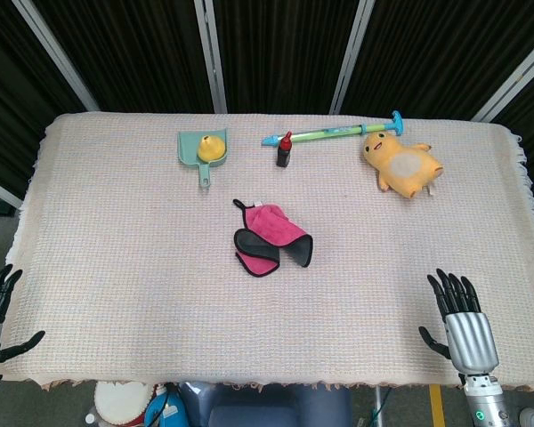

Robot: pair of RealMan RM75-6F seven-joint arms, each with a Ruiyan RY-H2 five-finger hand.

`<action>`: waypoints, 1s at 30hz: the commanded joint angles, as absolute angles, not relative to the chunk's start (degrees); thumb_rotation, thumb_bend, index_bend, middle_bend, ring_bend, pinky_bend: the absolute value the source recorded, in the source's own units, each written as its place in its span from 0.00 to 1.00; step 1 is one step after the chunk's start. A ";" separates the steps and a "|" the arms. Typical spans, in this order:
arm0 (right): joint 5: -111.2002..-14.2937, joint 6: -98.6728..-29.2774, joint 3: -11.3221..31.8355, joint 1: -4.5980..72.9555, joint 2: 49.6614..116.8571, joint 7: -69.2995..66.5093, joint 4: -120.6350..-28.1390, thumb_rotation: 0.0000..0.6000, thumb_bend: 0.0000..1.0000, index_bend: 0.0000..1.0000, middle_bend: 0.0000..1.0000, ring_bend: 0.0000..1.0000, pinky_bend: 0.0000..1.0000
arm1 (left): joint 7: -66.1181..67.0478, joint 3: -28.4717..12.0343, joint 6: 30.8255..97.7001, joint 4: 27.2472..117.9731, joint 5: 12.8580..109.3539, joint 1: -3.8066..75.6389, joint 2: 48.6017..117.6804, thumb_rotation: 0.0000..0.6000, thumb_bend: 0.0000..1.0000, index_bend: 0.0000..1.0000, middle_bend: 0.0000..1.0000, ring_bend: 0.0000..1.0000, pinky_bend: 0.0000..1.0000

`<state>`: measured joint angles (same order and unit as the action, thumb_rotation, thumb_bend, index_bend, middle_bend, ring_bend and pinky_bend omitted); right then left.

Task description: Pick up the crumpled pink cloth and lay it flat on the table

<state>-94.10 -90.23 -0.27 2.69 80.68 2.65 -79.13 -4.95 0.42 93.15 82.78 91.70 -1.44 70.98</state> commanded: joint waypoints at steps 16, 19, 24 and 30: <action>-94.08 -90.19 -0.22 2.59 80.62 3.33 -79.34 1.00 0.27 0.00 0.00 0.00 0.00 | -5.25 0.01 92.72 82.77 91.10 -1.09 71.11 1.00 0.00 0.00 0.00 0.00 0.01; -93.83 -90.04 -0.05 2.65 80.63 3.30 -79.28 1.00 0.27 0.00 0.00 0.00 0.00 | -5.25 0.00 92.64 82.52 90.92 -1.12 71.11 1.00 0.00 0.00 0.00 0.00 0.01; -93.60 -89.55 0.06 2.88 80.64 2.92 -79.42 1.00 0.27 0.00 0.00 0.00 0.00 | -5.13 0.07 92.55 82.38 90.66 -1.25 71.06 1.00 0.00 0.00 0.00 0.00 0.01; -93.12 -88.83 1.14 3.87 80.54 2.38 -80.20 1.00 0.27 0.06 0.00 0.00 0.00 | -4.55 0.15 92.60 82.13 90.71 -1.31 71.22 1.00 0.00 0.00 0.00 0.00 0.01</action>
